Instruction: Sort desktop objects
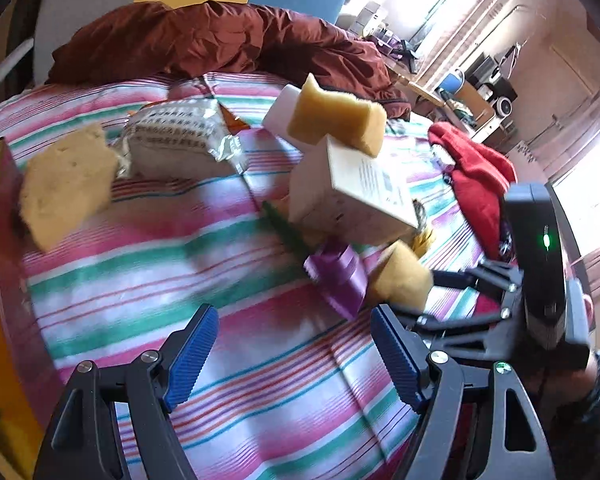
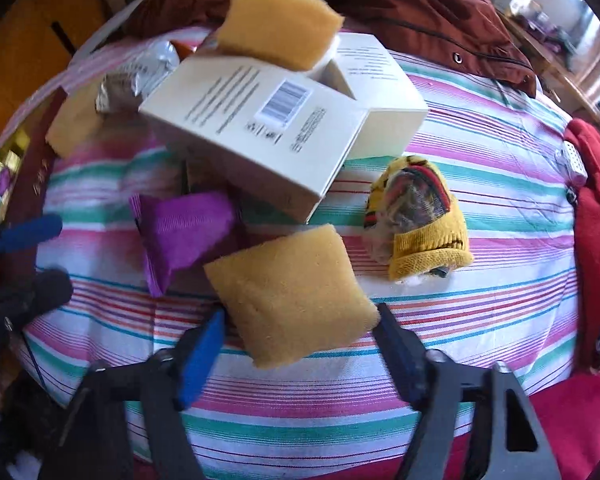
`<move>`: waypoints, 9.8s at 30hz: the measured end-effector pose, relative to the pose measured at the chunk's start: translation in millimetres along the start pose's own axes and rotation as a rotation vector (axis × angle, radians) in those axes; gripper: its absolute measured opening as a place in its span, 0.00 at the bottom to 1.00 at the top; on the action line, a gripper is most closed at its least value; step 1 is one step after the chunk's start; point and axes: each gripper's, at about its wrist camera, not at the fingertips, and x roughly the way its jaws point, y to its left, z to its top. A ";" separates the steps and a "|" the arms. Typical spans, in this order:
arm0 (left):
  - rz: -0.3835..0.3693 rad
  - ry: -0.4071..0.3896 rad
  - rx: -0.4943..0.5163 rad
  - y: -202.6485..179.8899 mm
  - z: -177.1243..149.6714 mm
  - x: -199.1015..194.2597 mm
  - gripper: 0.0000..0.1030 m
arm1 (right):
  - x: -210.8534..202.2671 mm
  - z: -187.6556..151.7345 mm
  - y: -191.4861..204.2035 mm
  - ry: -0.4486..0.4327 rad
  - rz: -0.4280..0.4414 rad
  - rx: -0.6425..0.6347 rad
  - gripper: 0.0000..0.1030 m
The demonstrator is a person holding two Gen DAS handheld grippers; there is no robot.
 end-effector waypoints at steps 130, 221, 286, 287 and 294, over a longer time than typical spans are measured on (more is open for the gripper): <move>0.647 -0.506 -0.304 155.8 -114.3 -223.9 0.55 | -67.2 8.0 226.7 -0.441 0.579 -0.026 1.00; 0.443 0.159 0.382 116.3 88.0 9.6 0.95 | -2.0 44.1 103.9 -0.173 0.139 -0.245 0.50; 0.414 -0.316 -0.418 236.5 -99.3 -200.4 0.68 | -49.7 115.2 290.1 -0.252 0.516 -0.197 0.50; 0.414 -0.316 -0.421 237.8 -98.0 -199.3 0.69 | -48.0 121.0 295.6 -0.248 0.536 -0.176 0.52; 0.472 -0.310 -0.455 248.7 -101.2 -194.5 0.75 | -45.7 138.8 316.3 -0.248 0.655 -0.097 0.76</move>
